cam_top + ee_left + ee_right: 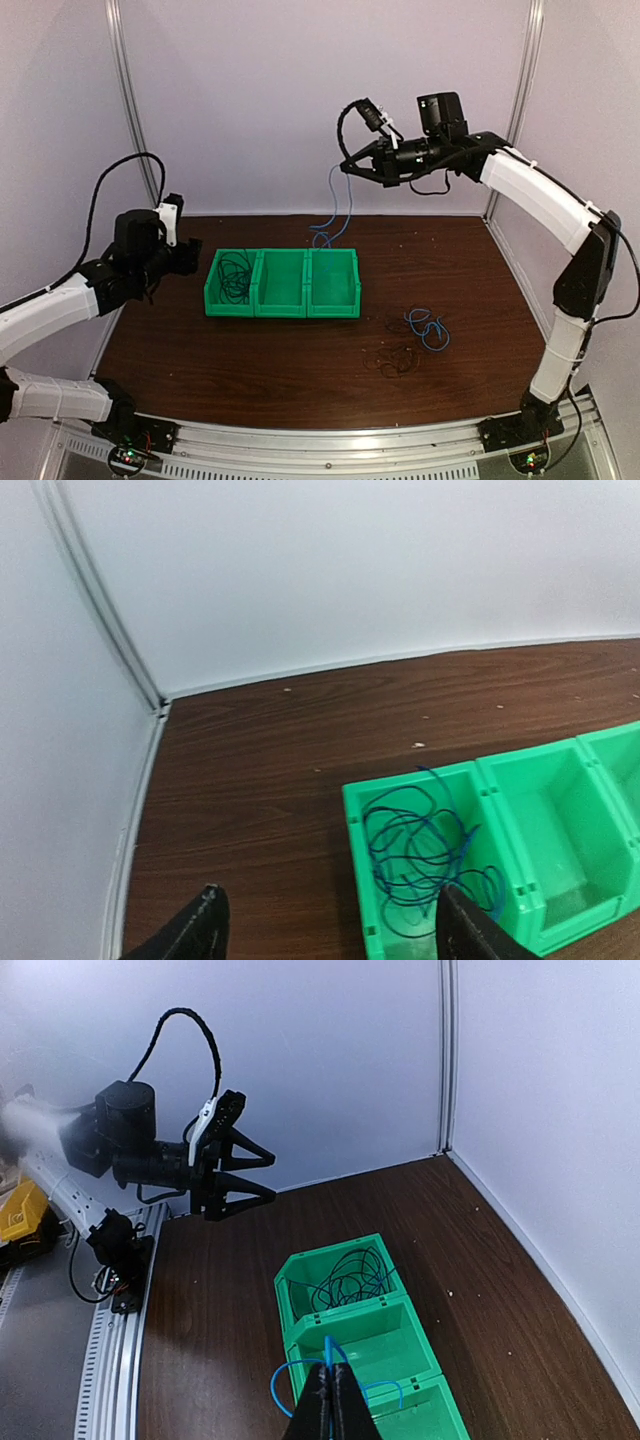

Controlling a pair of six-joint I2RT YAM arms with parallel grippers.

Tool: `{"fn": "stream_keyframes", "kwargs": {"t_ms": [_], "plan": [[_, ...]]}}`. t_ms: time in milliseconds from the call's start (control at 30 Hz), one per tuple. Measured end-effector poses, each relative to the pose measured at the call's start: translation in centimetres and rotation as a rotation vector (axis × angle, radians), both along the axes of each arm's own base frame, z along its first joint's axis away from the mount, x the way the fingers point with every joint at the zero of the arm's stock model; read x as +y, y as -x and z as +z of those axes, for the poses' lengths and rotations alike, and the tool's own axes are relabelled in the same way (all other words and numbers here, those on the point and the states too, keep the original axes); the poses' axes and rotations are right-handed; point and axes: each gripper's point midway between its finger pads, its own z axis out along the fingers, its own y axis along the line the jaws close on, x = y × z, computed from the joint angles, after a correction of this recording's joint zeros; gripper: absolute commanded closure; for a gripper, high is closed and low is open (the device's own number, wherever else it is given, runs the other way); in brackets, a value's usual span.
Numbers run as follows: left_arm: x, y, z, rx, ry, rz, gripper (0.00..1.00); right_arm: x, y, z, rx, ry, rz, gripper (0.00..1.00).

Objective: Untangle the cables

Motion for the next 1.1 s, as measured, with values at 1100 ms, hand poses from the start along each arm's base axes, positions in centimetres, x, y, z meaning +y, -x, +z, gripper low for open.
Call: {"fn": "stream_keyframes", "kwargs": {"t_ms": [1100], "plan": [[5.7, 0.1, 1.7, -0.072, 0.014, 0.171, 0.27, 12.2, -4.4, -20.7, 0.136, 0.287, -0.017, 1.0]]}}
